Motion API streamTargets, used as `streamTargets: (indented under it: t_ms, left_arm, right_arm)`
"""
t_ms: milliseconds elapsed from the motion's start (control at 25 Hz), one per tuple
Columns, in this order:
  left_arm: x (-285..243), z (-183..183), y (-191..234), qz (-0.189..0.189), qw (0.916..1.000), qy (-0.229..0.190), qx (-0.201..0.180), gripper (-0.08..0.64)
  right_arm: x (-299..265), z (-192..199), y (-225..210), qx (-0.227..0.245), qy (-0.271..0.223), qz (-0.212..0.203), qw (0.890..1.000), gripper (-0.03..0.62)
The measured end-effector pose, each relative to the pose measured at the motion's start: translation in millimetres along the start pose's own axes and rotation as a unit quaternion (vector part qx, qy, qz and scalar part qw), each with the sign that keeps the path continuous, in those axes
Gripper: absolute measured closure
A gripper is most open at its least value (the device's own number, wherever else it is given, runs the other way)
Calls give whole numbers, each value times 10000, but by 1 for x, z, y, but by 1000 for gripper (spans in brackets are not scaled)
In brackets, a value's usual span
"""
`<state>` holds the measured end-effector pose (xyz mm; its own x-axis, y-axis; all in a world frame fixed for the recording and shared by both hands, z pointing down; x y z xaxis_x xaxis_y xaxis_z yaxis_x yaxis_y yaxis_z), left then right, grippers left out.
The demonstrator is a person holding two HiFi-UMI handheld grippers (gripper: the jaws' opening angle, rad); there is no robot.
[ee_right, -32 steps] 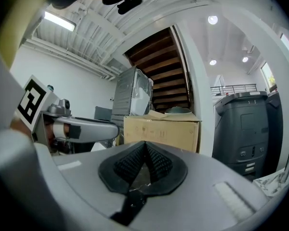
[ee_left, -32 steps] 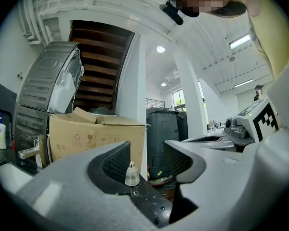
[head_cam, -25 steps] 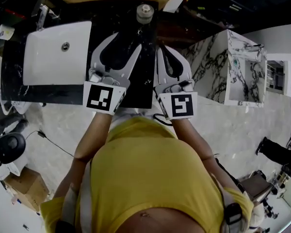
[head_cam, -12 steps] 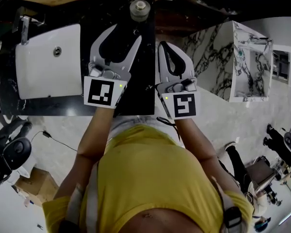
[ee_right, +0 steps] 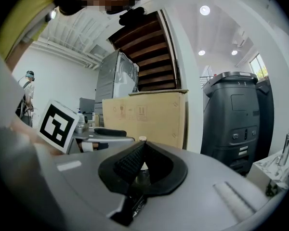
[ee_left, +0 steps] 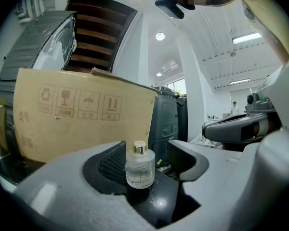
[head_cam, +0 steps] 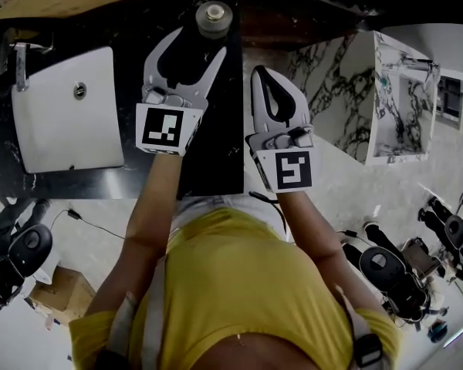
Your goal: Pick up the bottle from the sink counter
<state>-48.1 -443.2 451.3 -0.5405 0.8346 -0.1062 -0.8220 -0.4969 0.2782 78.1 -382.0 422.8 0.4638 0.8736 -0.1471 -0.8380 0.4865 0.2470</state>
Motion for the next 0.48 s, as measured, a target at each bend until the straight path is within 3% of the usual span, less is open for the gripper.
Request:
streamTargets:
  t_ms: [480]
  left_arm:
    - [-35, 31, 20, -82, 9995, 303, 23, 187]
  right_arm:
    - [-14, 21, -11, 17, 335, 4, 9994, 592]
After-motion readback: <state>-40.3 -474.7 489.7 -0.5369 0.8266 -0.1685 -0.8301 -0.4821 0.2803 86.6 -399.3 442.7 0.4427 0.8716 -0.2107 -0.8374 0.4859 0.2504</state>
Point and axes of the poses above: the fingertips, and each gripper's own axes: x backward along the fingers, y to its left, z out of its underside, the point moved 5 cm from there along x, backward along the fingers, and after that the axes turned 15 degrees about x, right-handed, at the moved point
